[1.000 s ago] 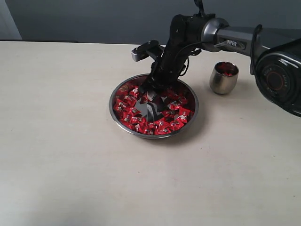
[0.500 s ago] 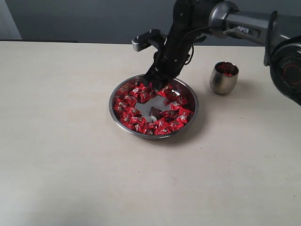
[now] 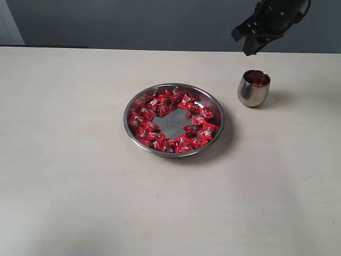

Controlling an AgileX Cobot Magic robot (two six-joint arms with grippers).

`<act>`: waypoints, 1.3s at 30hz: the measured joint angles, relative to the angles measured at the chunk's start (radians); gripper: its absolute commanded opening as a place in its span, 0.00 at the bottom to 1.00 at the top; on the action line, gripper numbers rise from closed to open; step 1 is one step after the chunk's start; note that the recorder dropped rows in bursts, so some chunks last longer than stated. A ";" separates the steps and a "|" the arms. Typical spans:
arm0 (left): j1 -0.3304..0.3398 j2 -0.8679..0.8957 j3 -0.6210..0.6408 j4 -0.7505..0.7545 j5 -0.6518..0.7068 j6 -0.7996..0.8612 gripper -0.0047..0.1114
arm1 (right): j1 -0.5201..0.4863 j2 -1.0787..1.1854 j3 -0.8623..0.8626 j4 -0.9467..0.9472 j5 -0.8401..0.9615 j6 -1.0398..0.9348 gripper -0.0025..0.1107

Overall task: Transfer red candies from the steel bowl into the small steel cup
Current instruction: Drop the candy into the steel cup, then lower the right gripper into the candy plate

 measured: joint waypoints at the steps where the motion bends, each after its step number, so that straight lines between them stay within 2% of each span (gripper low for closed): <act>1: 0.000 0.000 0.000 0.000 0.000 0.000 0.04 | -0.015 0.000 0.000 -0.002 0.000 0.003 0.02; 12: 0.000 0.000 0.000 0.000 0.000 0.000 0.04 | -0.055 0.039 0.000 0.004 0.031 0.024 0.02; 15: 0.000 0.000 0.000 0.000 0.000 0.000 0.04 | -0.055 0.048 0.000 0.004 0.031 0.026 0.11; 18: 0.000 0.000 0.000 0.000 0.000 0.000 0.04 | -0.055 0.052 0.000 -0.007 0.031 0.026 0.25; 20: 0.000 0.000 0.000 0.000 0.000 0.000 0.04 | -0.055 0.053 0.000 -0.025 0.031 0.026 0.30; 32: 0.000 0.000 0.000 0.000 0.000 0.000 0.04 | -0.055 0.057 0.000 -0.023 0.045 0.028 0.30; 39: 0.000 0.000 0.000 0.000 0.000 0.000 0.04 | -0.017 0.057 0.000 0.203 0.082 -0.031 0.30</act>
